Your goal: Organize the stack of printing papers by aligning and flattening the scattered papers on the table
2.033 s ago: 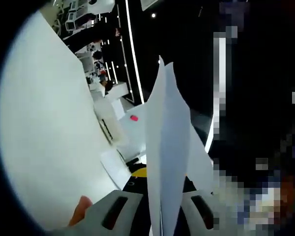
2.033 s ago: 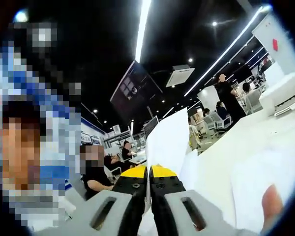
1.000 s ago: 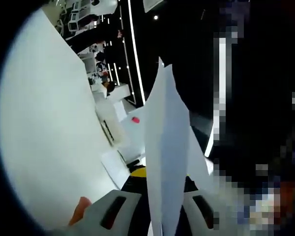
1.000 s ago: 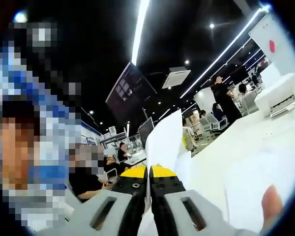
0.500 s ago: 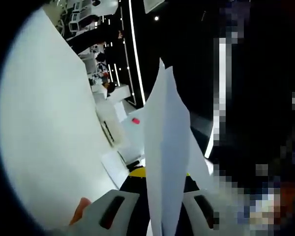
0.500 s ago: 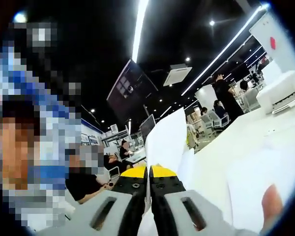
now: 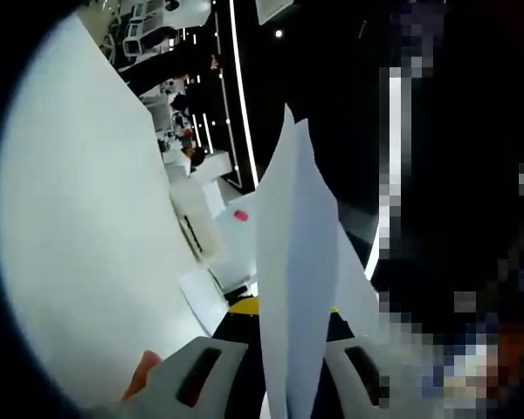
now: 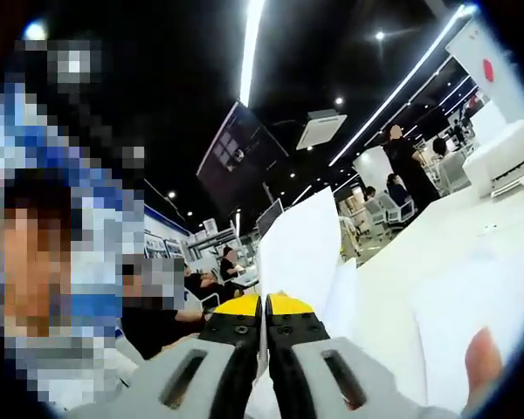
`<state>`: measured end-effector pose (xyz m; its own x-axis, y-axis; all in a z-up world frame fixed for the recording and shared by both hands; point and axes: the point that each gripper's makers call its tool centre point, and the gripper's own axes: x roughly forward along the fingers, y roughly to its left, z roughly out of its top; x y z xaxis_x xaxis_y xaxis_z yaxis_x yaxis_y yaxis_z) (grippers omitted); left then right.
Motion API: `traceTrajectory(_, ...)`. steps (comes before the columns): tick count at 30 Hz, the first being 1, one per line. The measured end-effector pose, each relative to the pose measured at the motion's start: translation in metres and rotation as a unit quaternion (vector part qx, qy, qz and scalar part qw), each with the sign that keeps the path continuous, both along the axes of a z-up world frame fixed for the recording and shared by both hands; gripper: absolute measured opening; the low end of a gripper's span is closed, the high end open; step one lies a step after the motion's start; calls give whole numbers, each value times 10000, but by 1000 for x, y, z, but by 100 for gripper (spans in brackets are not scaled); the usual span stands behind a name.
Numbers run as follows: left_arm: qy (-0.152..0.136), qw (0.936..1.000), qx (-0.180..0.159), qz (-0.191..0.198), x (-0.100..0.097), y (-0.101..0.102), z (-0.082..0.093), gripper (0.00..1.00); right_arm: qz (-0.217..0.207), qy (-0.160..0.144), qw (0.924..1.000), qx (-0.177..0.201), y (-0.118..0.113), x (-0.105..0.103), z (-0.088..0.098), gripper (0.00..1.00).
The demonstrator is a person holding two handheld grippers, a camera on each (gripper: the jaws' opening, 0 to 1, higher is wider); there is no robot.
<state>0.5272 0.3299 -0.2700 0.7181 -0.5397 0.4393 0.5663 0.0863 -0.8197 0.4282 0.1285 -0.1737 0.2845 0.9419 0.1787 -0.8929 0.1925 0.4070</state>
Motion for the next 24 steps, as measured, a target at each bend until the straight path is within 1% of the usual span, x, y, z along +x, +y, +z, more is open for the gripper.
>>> traceTrajectory(7,5,10000,-45,21,0,1,0,12,103,7,9999,3,5,-5,1,0)
traceTrajectory(14,17,10000,-69,37,1,2,0,12,340,-13,9994,83,14,-18,6,0)
traceTrajectory(17,17,10000,-72,35,1,2,0,12,470,-17,9985,296,16,-26,16,0)
traceTrajectory(19,13,10000,-74,32,0,1,1,12,520,-22,9979,376,17,-32,18,0)
traceTrajectory(21,11,10000,-87,44,-1,1,1,12,451,-56,9982,381,16,-32,16,0)
traceTrajectory(22,8,9999,-102,50,-1,1,1,12,413,-53,9985,363,16,-30,12,0)
traceTrajectory(24,7,9999,-112,66,-1,2,1,12,339,149,9988,326,14,-24,-2,0)
